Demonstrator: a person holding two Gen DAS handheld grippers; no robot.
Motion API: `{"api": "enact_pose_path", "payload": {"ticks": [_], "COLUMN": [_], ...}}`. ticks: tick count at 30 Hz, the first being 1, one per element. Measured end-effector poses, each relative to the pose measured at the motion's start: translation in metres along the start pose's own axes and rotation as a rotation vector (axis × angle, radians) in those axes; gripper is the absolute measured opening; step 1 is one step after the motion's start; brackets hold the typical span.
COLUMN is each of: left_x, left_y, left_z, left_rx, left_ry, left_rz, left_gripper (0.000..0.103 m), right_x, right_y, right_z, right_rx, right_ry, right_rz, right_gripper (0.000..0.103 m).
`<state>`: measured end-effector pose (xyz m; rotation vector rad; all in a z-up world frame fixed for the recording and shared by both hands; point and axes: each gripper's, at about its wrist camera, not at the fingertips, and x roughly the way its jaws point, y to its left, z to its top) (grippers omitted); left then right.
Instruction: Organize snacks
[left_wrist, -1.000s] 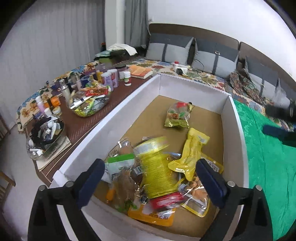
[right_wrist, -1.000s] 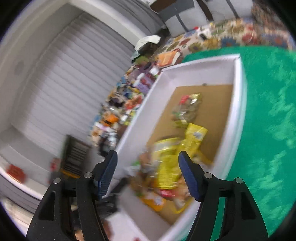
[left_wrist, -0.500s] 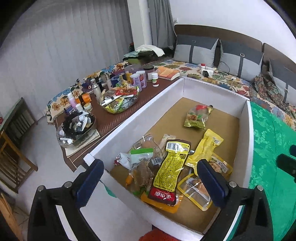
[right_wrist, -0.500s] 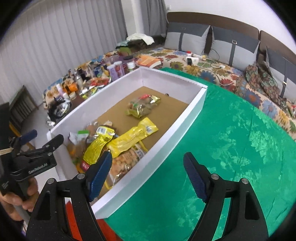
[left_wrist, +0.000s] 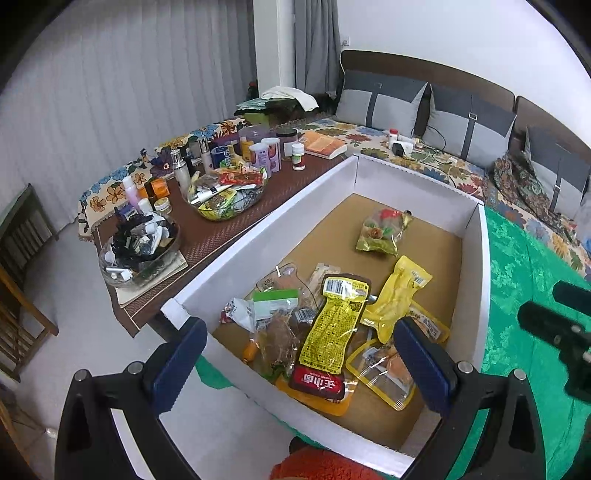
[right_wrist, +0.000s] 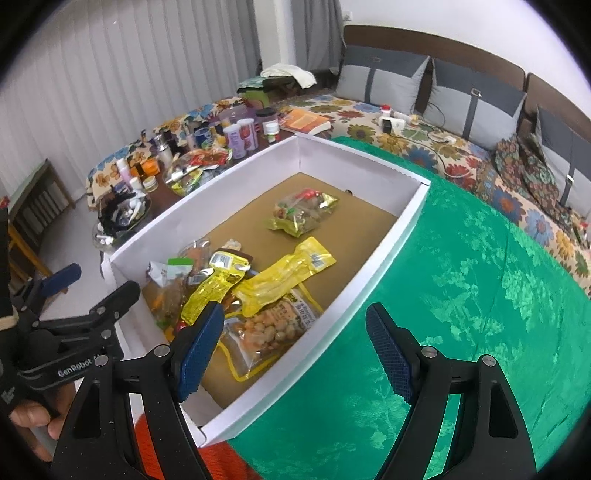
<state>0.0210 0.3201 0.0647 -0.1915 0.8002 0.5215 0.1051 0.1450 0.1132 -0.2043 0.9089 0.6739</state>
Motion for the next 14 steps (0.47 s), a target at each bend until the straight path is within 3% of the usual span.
{"api": "enact_pose_path", "payload": {"ticks": [5,10,14], "left_x": [-0.001,0.002,0.004], "left_y": [0.003,0.010,0.008], "left_z": [0.001,-0.002,0.000], "left_rx": [0.014,-0.031,-0.024], "left_ry": [-0.009,0.004,-0.005], "left_rz": [0.005,-0.060,-0.055], "left_gripper": [0.100,0.103,0.103], "right_x": [0.005,0.010,0.017], "right_y": [0.013,0.021,0.027], "right_z": [0.002,0.000,0.000], "right_rx": [-0.037,-0.044,-0.063], "right_ry": [0.013,0.026,0.045], "right_rz": [-0.004,-0.001,0.002], "right_gripper": [0.082,0.082,0.082]}}
